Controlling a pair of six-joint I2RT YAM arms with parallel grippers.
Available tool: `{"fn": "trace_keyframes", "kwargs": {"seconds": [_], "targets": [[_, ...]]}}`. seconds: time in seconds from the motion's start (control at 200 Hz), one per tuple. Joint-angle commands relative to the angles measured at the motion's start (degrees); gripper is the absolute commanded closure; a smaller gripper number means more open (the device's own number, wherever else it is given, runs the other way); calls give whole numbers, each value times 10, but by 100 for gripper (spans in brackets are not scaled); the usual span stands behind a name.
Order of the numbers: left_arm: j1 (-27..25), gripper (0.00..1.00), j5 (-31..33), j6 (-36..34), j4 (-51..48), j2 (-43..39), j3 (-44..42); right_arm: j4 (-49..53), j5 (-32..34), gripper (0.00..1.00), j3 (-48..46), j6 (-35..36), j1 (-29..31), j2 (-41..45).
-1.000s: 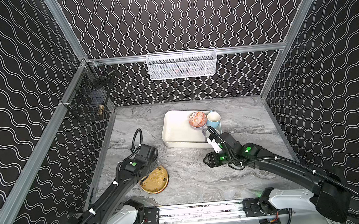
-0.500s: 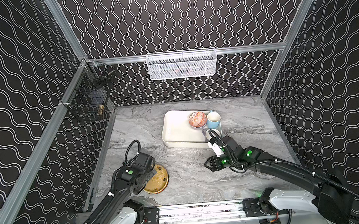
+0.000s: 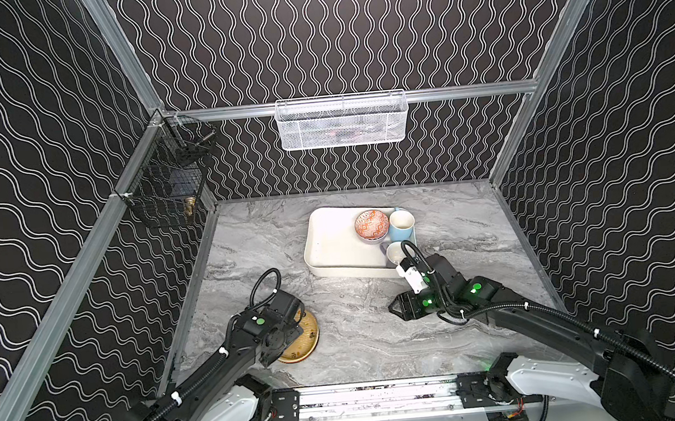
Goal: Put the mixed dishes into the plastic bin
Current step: 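Move the left gripper to the plate stack while the right gripper approaches its other edge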
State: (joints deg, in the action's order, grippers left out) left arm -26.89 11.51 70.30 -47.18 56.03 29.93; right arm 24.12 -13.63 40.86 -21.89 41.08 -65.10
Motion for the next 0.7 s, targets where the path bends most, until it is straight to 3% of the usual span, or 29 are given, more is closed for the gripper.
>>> {"fn": "trace_keyframes", "kwargs": {"seconds": [0.0,0.26,0.696], "targets": [[-13,16,-5,22,43,16,-7,-7,-1,33,-2,0,-2,5],[-48,17,-9,27,87,56,-1,2,11,33,-3,-4,-2,9],[-170,17,3,43,162,204,70,23,37,33,-11,-15,-5,31]]}}
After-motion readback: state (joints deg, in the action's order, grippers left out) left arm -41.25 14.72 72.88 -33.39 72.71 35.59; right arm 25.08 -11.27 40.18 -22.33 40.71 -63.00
